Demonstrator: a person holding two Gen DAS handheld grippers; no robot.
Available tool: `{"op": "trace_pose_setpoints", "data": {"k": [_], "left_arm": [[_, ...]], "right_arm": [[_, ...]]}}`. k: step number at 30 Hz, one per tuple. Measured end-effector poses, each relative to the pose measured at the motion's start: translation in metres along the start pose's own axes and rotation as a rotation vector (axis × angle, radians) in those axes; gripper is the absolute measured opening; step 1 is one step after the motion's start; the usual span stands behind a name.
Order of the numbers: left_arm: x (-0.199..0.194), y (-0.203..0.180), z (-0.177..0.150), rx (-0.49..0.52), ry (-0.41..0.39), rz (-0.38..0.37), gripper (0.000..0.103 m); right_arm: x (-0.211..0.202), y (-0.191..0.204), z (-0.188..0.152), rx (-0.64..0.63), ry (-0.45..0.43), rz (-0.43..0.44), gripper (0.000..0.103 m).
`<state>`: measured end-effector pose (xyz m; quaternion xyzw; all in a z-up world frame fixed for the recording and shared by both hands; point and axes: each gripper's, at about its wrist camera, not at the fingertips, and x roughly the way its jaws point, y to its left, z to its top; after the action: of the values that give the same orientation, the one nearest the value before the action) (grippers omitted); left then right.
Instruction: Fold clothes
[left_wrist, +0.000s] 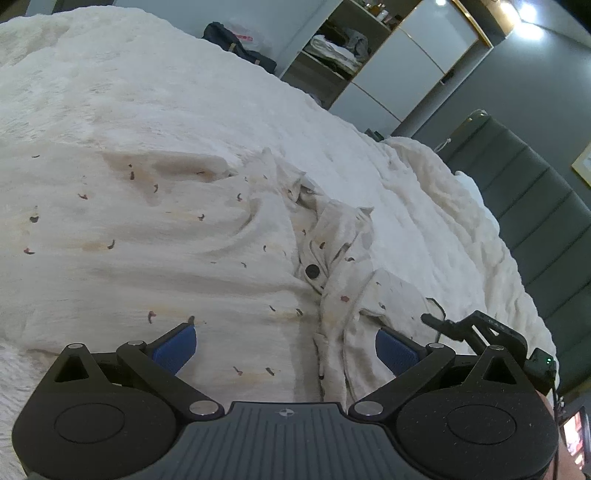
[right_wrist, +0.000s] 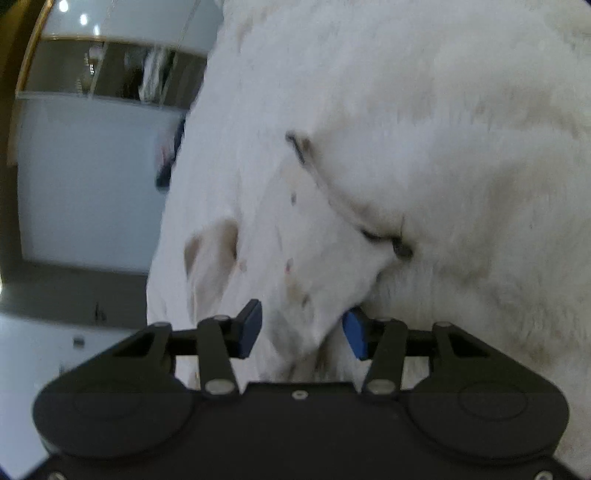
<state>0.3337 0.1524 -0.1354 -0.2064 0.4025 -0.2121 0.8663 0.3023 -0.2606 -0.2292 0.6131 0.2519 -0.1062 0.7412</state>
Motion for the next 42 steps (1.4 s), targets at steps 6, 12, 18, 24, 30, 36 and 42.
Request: {"op": "trace_pose_setpoints", "data": {"k": [6, 12, 18, 24, 30, 36, 42], "left_arm": [[0.001, -0.002, -0.001, 0.016, 0.011, -0.009, 0.103], [0.004, -0.004, -0.001, 0.029, 0.018, -0.017, 0.103], [0.008, -0.006, -0.002, 0.054, 0.012, -0.005, 0.103], [-0.008, 0.003, -0.001, -0.005, -0.074, -0.039, 0.103], [0.001, 0.006, -0.005, -0.064, -0.022, -0.063, 0.103], [0.018, -0.015, -0.019, 0.056, 0.056, -0.012, 0.103], [0.031, -0.022, -0.033, 0.143, 0.111, 0.029, 0.103]], "right_arm": [[0.02, 0.008, -0.001, -0.022, -0.139, -0.04, 0.041], [0.021, 0.025, 0.018, -0.113, -0.19, -0.057, 0.003], [-0.011, 0.119, 0.06, -0.357, -0.252, 0.098, 0.003], [-0.079, 0.194, 0.12, -0.567, -0.35, 0.274, 0.002], [-0.154, 0.191, 0.209, -0.695, -0.537, 0.212, 0.002], [-0.157, 0.098, 0.294, -0.659, -0.66, -0.179, 0.008], [-0.1, 0.019, 0.313, -0.538, -0.526, -0.621, 0.035]]}}
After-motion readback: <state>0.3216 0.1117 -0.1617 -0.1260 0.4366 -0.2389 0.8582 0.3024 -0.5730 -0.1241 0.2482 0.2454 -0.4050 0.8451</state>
